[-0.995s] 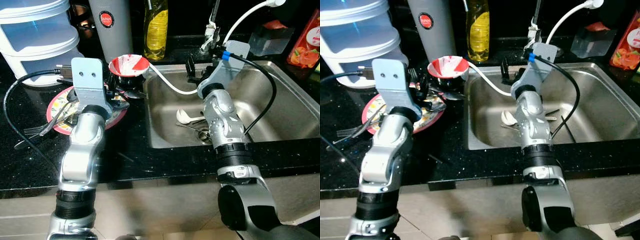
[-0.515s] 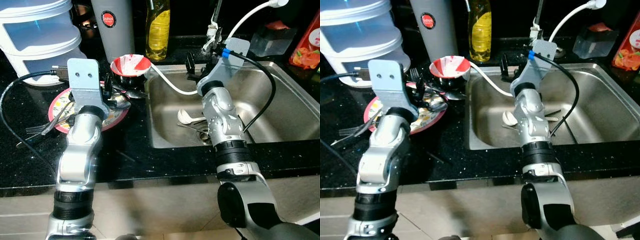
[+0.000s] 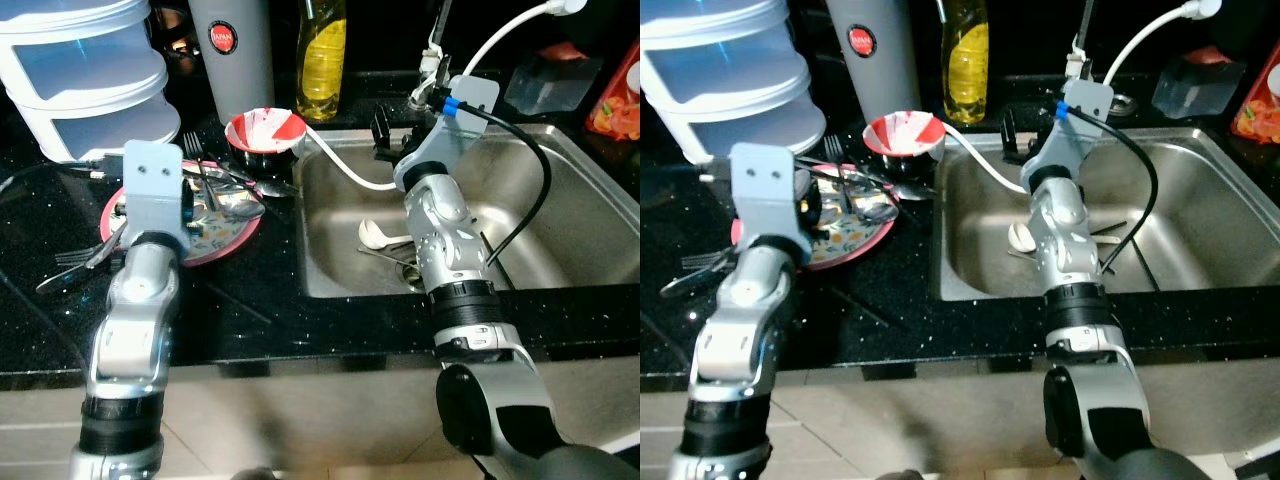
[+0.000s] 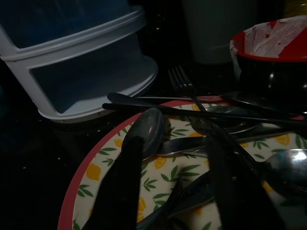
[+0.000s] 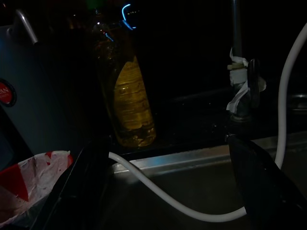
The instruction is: Kitchen organization
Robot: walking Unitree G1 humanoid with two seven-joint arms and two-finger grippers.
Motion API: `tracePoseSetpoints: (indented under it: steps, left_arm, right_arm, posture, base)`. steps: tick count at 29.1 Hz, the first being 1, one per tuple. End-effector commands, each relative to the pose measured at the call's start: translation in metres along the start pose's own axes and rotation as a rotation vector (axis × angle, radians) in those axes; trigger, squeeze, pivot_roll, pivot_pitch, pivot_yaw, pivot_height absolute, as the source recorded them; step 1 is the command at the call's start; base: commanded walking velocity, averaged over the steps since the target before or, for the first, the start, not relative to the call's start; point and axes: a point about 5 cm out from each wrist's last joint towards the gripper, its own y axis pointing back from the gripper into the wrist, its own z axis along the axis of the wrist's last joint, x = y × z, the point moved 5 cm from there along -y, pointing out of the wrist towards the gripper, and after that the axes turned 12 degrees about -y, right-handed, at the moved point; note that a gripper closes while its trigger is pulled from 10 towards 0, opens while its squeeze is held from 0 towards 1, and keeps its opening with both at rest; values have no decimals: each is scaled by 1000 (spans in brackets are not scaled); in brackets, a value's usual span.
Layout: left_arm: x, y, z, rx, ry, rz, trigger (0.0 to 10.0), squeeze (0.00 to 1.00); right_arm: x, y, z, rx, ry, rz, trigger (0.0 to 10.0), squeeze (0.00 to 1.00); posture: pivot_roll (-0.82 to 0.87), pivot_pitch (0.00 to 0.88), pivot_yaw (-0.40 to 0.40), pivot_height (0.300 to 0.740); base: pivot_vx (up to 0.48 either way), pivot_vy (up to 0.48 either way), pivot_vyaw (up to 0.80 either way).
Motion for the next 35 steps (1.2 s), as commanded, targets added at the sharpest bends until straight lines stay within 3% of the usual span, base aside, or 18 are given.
tracePoseSetpoints:
  steps: [1, 5, 7, 8, 11, 12, 15, 16, 19, 23, 26, 27, 31, 33, 35]
  left_arm:
    - [7, 4, 0, -6, -39, 21, 10000, 1000]
    - [23, 18, -12, 36, -89, 131, 10000, 1000]
    - [37, 22, -15, 55, -79, 195, 10000, 1000]
    - [51, 24, -20, 84, -44, 252, 10000, 1000]
    - [62, 25, -28, 128, 4, 279, 10000, 1000]
    - [70, 23, -32, 150, 40, 281, 10000, 0]
    - [82, 15, -29, 145, 95, 219, 10000, 0]
    - [89, 9, -23, 134, 70, 160, 10000, 0]
    - [90, 8, -22, 134, 61, 151, 10000, 0]
    - [98, -5, -17, 154, 98, 11, 10000, 0]
    - [98, -9, -13, 155, 114, -49, 10000, 0]
    - [91, -10, -12, 174, 112, -130, 10000, 0]
    - [82, -5, -18, 212, 94, -226, 9451, 0]
    - [77, -2, -22, 239, 80, -283, 8980, 0]
    - [76, -3, -26, 253, 47, -314, 6235, 0]
  right_arm:
    - [0, 0, -4, 11, -1, 0, 10000, 0]
    - [-2, 1, -6, 16, -3, -5, 10000, 0]
    - [0, -1, -9, 28, -12, 0, 10000, 0]
    - [6, -1, -12, 39, -4, 28, 10000, 0]
    - [11, -2, -13, 40, -1, 44, 10000, 0]
    - [11, -3, -13, 40, -10, 40, 10000, 0]
    - [13, -4, -13, 42, -22, 38, 10000, 0]
    - [16, -4, -16, 51, -20, 47, 10000, 0]
    - [17, -4, -17, 53, -20, 49, 10000, 0]
    - [17, -3, -15, 43, -23, 50, 10000, 0]
    - [12, -2, -17, 45, -25, 32, 10000, 0]
    - [11, -1, -18, 46, -29, 25, 10000, 0]
    - [14, 1, -18, 41, -27, 33, 10000, 0]
    - [11, 1, -17, 33, -28, 27, 10000, 0]
    - [5, 2, -18, 33, -35, -2, 10000, 0]
  posture:
    - [174, 0, 45, 740]
    - [197, 0, 28, 740]
    - [218, 0, 15, 740]
    - [222, 0, 17, 740]
    - [232, 0, 8, 740]
    - [243, 0, -3, 740]
    - [250, 0, -7, 740]
    - [250, 0, -7, 740]
    - [249, 0, -5, 740]
    - [247, 0, 3, 740]
    - [247, 0, 3, 740]
    - [244, 0, 19, 740]
    - [229, 0, 44, 740]
    - [227, 0, 60, 740]
    - [230, 0, 58, 740]
  base:
    - [0, 0, 0]
    - [0, 0, 0]
    - [0, 0, 0]
    - [0, 0, 0]
    - [0, 0, 0]
    - [0, 0, 0]
    - [0, 0, 0]
    - [0, 0, 0]
    - [0, 0, 0]
    - [0, 0, 0]
    - [0, 0, 0]
    - [0, 0, 0]
    - [0, 0, 0]
    - [0, 0, 0]
    - [0, 0, 0]
